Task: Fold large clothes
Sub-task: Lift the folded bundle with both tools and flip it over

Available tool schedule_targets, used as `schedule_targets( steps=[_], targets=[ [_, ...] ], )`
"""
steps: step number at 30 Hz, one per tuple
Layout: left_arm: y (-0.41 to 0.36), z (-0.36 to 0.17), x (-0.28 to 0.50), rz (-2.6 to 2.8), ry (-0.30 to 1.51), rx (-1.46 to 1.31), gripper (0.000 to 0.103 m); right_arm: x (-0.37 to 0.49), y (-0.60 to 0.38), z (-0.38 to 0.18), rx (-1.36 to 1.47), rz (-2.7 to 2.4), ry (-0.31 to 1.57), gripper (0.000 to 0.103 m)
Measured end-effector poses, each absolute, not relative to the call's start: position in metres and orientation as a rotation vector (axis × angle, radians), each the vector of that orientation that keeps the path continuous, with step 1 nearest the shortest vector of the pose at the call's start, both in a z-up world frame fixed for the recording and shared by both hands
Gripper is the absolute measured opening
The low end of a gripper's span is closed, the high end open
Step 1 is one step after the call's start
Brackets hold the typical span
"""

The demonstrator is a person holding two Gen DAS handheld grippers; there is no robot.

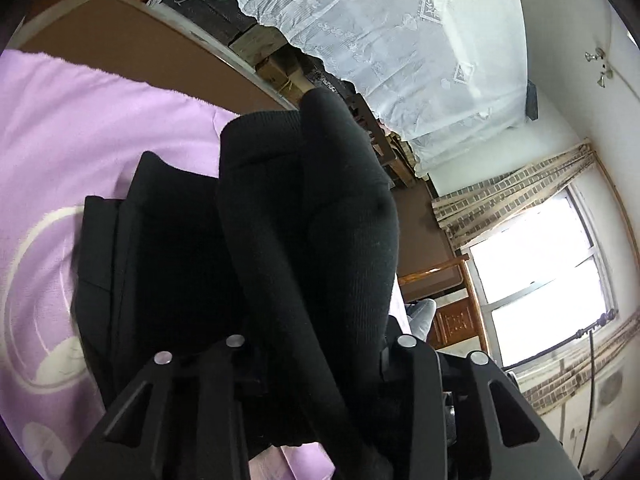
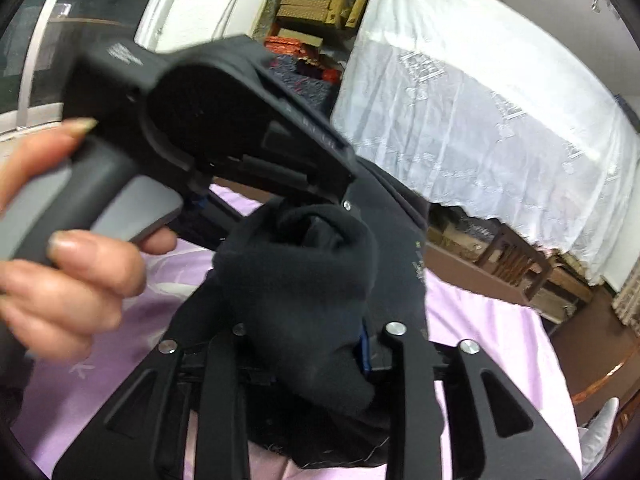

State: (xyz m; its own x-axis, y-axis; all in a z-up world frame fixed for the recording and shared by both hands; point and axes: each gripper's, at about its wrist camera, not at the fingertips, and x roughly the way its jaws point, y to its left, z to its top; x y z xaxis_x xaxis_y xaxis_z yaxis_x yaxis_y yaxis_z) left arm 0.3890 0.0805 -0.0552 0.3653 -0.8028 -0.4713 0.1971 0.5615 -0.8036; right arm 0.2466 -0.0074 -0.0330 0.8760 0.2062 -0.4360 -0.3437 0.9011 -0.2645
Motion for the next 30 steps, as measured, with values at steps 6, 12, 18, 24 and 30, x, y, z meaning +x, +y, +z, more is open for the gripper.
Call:
schedule_targets(
  steps=[6, 12, 18, 24, 30],
  targets=[
    [0.083, -0.056, 0.393, -0.711, 0.993, -0.717, 0.034, 0.224, -0.017, -0.045, -0.459, 0.218, 0.325, 0.072],
    [0.097, -0.042, 0.385, -0.675, 0.95, -0.709, 0.032, 0.228, -0.027, -0.036, -0.402, 0.209, 0.315, 0.017],
    [0.132, -0.017, 0.362, -0.556, 0.875, -0.607, 0.032, 0.219, 0.006, -0.015, -0.438, 0.304, 0.305, 0.01],
    [0.158, -0.095, 0.368, -0.43, 1.061, -0.62, 0.036, 0.222, 0.044, -0.064, -0.553, 0.411, 0.454, 0.011],
    [0.164, -0.108, 0.372, -0.395, 1.069, -0.596, 0.061, 0.218, 0.056, -0.093, -0.65, 0.417, 0.48, 0.016]
  ],
)
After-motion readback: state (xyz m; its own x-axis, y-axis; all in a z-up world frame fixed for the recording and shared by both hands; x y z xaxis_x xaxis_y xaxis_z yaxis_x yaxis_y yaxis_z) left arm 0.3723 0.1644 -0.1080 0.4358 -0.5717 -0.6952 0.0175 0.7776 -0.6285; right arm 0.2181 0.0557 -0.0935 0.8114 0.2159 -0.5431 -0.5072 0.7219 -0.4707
